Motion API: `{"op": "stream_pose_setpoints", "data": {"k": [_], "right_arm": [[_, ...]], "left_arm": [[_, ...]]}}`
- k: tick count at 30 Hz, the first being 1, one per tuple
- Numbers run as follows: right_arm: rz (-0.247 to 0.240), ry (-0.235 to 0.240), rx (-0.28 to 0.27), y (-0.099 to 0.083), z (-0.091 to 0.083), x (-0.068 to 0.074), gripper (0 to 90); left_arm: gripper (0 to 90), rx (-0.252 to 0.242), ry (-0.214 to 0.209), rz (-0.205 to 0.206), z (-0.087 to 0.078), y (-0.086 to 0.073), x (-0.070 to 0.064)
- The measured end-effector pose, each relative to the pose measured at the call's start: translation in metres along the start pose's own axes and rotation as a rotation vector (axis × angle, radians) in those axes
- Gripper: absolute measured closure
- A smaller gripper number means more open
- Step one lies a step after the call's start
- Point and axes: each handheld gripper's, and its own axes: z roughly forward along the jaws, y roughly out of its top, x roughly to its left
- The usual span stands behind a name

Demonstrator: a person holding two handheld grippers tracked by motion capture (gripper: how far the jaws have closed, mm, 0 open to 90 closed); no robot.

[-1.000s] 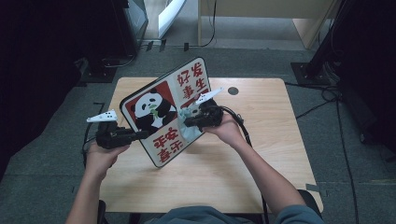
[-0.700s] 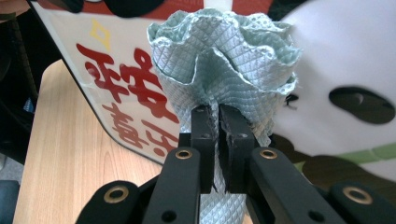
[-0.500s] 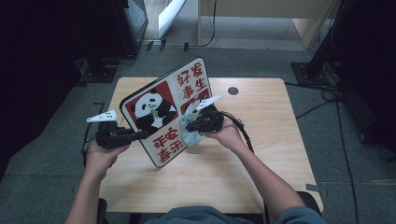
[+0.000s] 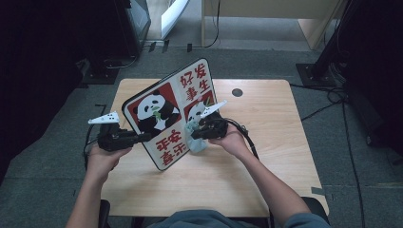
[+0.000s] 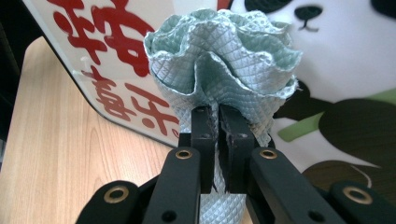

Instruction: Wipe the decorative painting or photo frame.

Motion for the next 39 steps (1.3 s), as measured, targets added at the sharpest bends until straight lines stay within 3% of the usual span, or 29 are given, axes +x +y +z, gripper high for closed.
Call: {"op": "stream_pose_setpoints", "data": {"k": [6, 18, 28, 39], "right_arm": [[0.012, 0.019, 0.008, 0.001, -0.002, 0.001, 86.3], [-0.011, 0.035, -0.042, 0.023, -0.022, 0.015, 86.7], [-0.058, 0.032, -0.087, 0.058, -0.041, 0.030, 86.9], [-0.127, 0.023, -0.117, 0.112, -0.061, 0.048, 87.0]], "left_arm": [[75.4, 0.002, -0.002, -0.004, 0.000, 0.000, 0.000], [69.2, -0.003, 0.005, -0.015, 0.000, -0.001, 0.002], [62.5, -0.004, 0.006, -0.021, 0.000, -0.003, 0.004], [56.9, -0.001, 0.018, -0.015, 0.000, -0.003, 0.003]]}}
